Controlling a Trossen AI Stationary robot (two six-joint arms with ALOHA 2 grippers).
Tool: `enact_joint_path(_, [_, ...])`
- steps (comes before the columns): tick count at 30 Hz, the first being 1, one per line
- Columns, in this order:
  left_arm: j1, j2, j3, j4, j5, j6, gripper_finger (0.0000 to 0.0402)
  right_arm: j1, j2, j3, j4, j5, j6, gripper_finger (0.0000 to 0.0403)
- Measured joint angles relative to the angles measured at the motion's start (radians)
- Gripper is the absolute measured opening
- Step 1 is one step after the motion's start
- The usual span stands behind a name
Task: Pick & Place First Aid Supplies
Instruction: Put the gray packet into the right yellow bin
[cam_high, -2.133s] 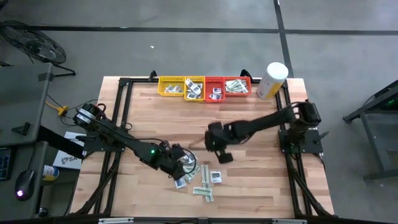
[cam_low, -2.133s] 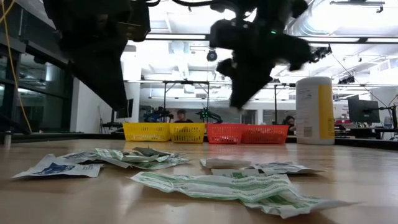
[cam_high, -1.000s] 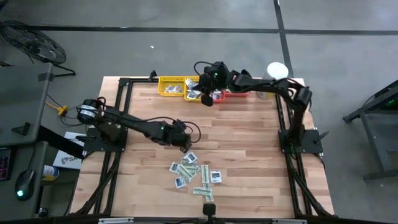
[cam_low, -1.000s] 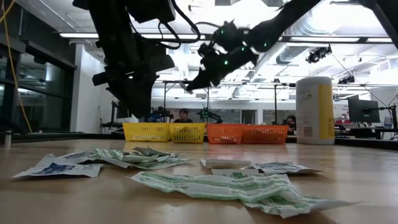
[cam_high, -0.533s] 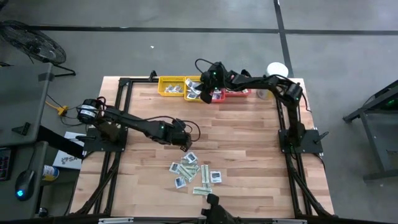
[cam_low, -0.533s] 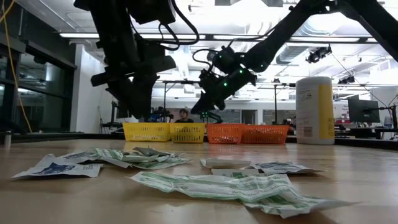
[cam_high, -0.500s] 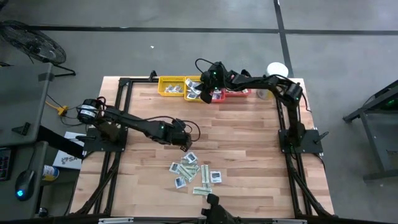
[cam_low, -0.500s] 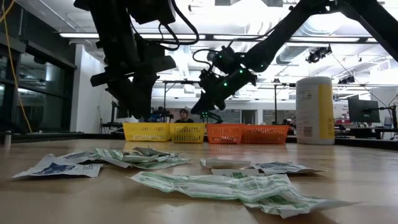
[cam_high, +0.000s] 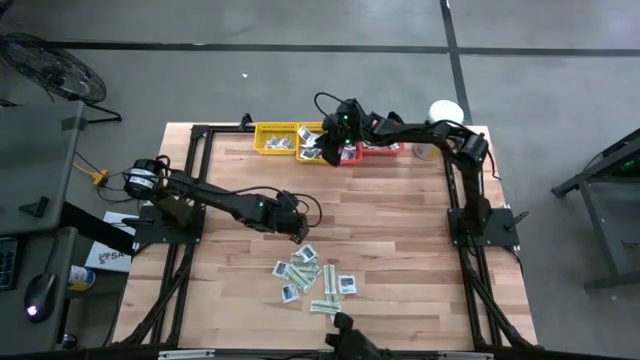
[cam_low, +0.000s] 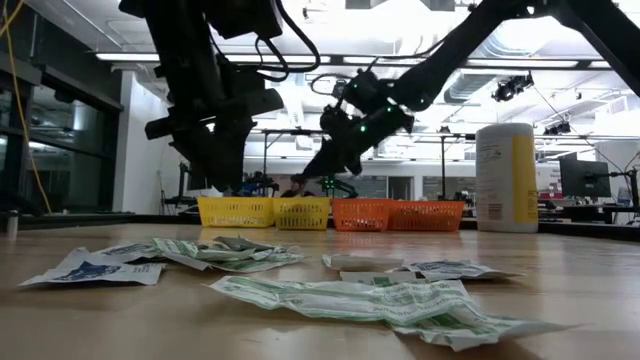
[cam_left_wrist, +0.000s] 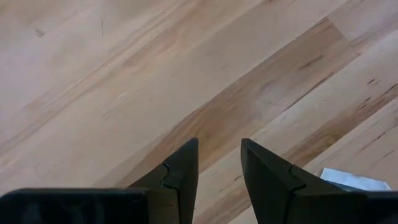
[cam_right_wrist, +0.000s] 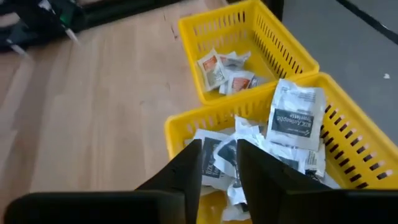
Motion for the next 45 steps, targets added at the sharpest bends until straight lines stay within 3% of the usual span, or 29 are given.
enact_joint_path(6, [-0.001, 0.000, 0.000, 0.003, 0.031, -0.002, 0.0119, -0.003, -0.086, 0.000, -0.091, -0.013, -0.009, 0.0107])
enact_joint_path(14, [-0.001, 0.000, 0.000, 0.004, 0.061, 0.036, 0.0119, -0.001, -0.235, 0.001, -0.435, -0.013, -0.154, 0.0108])
enact_joint_path(20, [-0.001, 0.000, 0.000, 0.026, 0.072, 0.099, 0.0119, 0.031, -0.315, 0.001, -0.681, -0.013, -0.157, 0.0108])
enact_joint_path(25, [-0.001, 0.000, 0.000, 0.091, 0.240, 0.257, 0.0119, 0.097, -0.334, 0.001, -0.811, -0.015, -0.096, 0.0108])
enact_joint_path(30, [0.013, 0.000, 0.000, 0.060, 0.362, 0.189, 0.0119, 0.203, -0.335, 0.000, -0.909, -0.014, 0.009, 0.0108])
enact_joint_path(37, [0.013, 0.000, 0.000, 0.057, 0.418, 0.226, 0.0119, 0.408, -0.334, -0.015, -0.851, 0.077, 0.145, 0.0097])
enact_joint_path(45, [0.013, 0.000, 0.000, 0.057, 0.457, 0.273, 0.0119, 0.628, -0.331, -0.128, -0.532, 0.255, 0.368, 0.0006])
